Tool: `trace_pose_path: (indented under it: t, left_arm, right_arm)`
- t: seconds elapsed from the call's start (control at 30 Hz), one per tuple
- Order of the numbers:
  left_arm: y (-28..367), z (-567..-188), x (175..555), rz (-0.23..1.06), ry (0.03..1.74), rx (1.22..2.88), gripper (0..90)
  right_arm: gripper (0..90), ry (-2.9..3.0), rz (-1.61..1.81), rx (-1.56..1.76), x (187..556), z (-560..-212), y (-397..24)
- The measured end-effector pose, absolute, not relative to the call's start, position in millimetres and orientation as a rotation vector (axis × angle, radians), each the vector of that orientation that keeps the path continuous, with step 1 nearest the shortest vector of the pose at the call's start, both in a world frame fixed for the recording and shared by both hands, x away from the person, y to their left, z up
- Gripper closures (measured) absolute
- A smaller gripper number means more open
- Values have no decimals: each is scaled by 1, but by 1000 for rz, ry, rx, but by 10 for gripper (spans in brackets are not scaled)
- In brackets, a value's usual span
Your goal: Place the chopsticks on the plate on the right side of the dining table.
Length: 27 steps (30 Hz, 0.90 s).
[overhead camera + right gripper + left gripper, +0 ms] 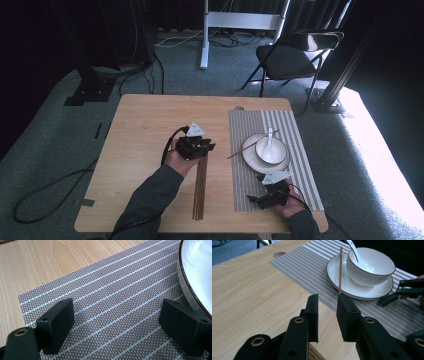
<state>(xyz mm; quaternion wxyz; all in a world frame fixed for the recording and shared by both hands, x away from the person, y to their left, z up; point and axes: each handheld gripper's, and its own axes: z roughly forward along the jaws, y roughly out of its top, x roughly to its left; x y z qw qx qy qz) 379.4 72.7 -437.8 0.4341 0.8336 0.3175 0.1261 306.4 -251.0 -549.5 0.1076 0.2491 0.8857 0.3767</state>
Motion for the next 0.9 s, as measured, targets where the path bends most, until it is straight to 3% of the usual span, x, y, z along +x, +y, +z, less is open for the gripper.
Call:
trace_pose_path:
  t: [0.9]
  left_arm:
    - [99, -463, 356, 294, 853, 2068, 682]
  right_arm:
    - [124, 2607, 1109, 732, 306, -550, -251]
